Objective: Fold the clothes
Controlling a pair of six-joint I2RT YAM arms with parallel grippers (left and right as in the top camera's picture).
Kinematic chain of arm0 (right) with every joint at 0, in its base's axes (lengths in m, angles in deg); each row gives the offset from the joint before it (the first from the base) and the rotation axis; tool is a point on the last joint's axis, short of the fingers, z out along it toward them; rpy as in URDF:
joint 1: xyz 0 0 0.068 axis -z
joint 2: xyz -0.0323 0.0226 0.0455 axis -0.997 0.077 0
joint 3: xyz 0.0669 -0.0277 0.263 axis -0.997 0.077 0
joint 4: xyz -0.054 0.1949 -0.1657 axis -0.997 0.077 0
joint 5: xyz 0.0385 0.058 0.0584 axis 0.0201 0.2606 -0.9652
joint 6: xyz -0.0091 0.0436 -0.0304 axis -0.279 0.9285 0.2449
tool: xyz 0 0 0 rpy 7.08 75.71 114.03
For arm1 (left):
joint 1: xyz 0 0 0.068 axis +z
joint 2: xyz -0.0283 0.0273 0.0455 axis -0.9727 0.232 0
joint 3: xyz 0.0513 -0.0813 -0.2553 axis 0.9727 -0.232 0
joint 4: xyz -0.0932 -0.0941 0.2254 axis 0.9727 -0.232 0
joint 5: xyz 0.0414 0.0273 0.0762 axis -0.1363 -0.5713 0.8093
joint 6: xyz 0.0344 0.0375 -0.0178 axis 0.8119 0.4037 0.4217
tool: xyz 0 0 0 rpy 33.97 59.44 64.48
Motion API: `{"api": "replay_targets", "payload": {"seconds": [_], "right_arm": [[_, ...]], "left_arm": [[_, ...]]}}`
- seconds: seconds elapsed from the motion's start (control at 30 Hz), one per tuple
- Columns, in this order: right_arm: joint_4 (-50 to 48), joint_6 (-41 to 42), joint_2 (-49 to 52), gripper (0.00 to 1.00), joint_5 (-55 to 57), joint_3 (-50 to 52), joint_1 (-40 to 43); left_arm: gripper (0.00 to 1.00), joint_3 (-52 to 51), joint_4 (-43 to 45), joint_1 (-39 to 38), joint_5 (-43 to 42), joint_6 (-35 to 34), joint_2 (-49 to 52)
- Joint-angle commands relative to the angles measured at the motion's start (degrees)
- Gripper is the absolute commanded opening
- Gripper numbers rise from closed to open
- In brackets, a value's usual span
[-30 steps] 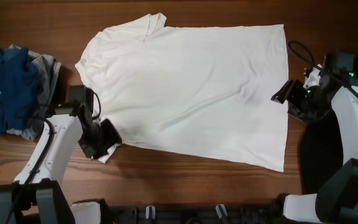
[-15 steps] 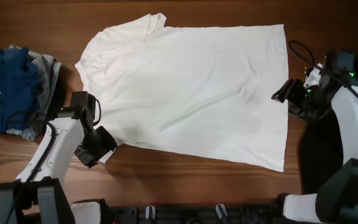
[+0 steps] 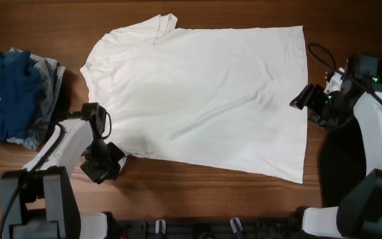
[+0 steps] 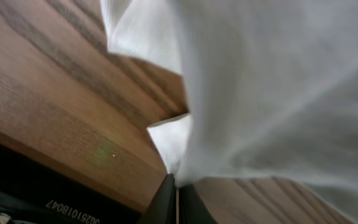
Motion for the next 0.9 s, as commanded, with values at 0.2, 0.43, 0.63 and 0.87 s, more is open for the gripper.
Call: {"api": "replay_targets", "payload": {"seconds": [0.2,0.43,0.63,0.87], "right_arm": [[-3.6,2.1,0.5,0.71,1.7,11.2,-0.1],[-2.9,2.7,0.5,0.72,1.7,16.6,-0.1],[-4.7,8.1,0.5,0.72,2.3,23.5,6.3],[-8.8,9.8,0.5,0.47,1.4,31.6,11.6]], "left_arm": [[0.04,14.5,6.7,0.3,7.2,3.0,-2.8],[0.11,14.5,7.0,-0.4,-3.1,6.1,-2.8],[0.43,14.3,-0.7,-4.4,-3.0,8.9,-2.8],[0.52,8.9,2.4,-4.9,-1.1,8.8,-2.8]]}}
